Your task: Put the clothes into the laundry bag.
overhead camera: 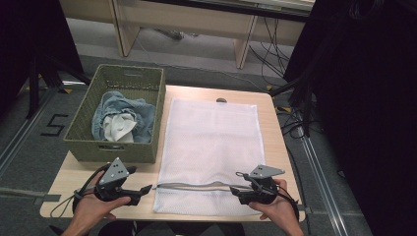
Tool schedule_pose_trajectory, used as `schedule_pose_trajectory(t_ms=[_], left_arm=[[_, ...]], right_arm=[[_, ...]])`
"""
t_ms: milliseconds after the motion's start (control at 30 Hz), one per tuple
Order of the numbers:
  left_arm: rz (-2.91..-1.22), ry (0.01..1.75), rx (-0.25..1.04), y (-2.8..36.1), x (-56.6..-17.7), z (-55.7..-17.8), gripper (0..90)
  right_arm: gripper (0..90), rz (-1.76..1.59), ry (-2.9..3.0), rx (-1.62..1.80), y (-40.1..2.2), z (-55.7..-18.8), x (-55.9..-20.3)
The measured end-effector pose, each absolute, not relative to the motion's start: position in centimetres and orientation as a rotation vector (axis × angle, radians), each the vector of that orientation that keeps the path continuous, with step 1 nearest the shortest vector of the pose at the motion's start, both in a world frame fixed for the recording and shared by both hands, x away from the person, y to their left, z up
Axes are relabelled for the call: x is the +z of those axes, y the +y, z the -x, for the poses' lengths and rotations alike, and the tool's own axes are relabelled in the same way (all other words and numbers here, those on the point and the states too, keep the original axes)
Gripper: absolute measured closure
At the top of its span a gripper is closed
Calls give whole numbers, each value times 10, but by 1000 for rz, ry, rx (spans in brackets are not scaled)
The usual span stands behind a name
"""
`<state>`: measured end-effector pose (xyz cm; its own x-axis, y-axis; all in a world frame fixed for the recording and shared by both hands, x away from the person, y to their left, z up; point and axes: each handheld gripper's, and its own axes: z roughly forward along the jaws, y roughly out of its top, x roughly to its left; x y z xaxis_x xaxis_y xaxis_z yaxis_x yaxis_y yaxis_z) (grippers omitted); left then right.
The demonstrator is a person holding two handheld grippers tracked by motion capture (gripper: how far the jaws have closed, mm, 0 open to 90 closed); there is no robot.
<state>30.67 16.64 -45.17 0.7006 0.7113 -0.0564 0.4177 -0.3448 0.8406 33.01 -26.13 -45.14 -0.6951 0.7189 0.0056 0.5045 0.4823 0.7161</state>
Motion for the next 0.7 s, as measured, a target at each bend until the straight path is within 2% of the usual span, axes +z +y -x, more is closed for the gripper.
schedule_pose_trajectory(t_ms=[400,700], left_arm=[[-2005,853,393,164,-453,-307,198],[-2012,834,394,164,-454,-309,195]], right_arm=[[290,-1039,2440,1009,-261,-331,-452],[234,-1024,2424,1015,-258,-333,-453]])
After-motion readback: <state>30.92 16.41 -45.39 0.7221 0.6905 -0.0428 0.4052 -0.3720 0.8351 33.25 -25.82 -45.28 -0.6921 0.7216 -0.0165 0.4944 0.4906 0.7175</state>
